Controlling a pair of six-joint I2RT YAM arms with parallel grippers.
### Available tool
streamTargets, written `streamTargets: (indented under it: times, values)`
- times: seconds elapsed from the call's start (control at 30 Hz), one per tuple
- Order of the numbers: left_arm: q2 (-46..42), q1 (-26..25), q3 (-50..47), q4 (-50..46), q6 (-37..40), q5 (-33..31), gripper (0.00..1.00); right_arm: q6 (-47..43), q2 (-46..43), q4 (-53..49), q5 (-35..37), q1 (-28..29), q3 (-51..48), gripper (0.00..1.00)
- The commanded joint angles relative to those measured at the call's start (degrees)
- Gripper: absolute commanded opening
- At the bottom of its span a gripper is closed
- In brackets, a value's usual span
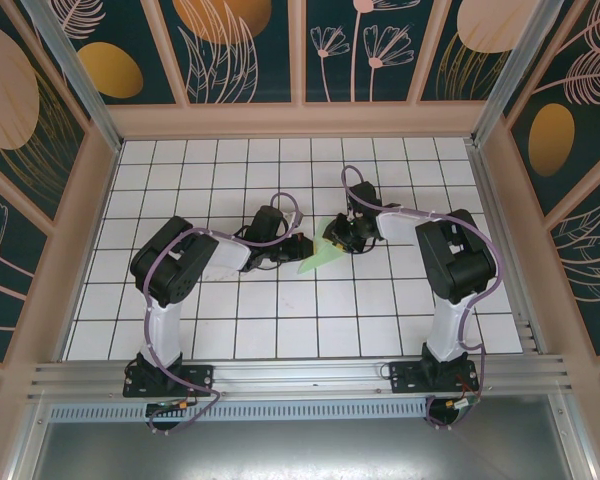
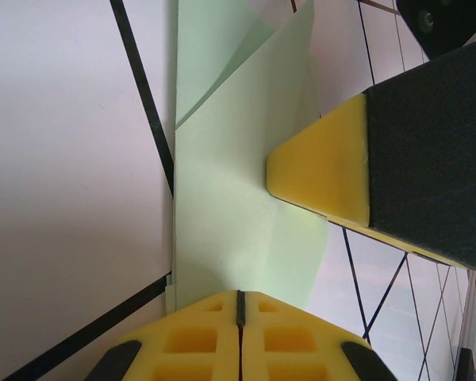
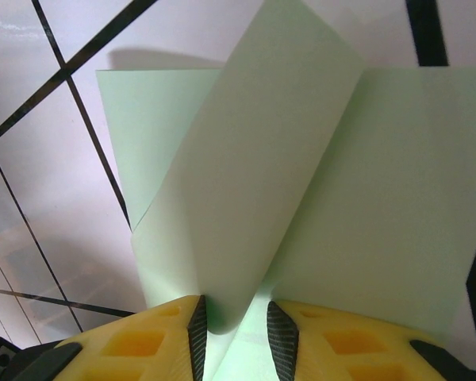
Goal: Fold a paper plane with a square sheet of paper (pick it up from the middle)
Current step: Fourth fold the wing at the center of the table.
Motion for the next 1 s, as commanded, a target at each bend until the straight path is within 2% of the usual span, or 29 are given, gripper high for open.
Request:
streamTargets:
  times: [0.0, 0.37, 0.7, 0.97]
  values:
    - [0.50, 0.22, -0.90, -0.59, -0.23, -0.85, 0.08, -0.86, 10.06, -7.34, 10.31, 0.93, -4.32, 0.34]
    - [1.37, 0.19, -0.59, -1.34, 0.03, -0.09, 0.08, -0.53, 10.37, -6.77, 10.22, 0.91, -5.10, 0.27]
    - [1.66, 0.21, -0.06, -3.88, 0.84, -1.12, 0.07, -0.66, 10.80, -6.68, 10.18, 1.01, -5.15, 0.29]
    - [2.60, 0.21, 1.26, -9.71, 3.28, -2.33, 0.03, -0.58, 9.97, -6.99, 10.23, 1.01, -4.86, 0.29]
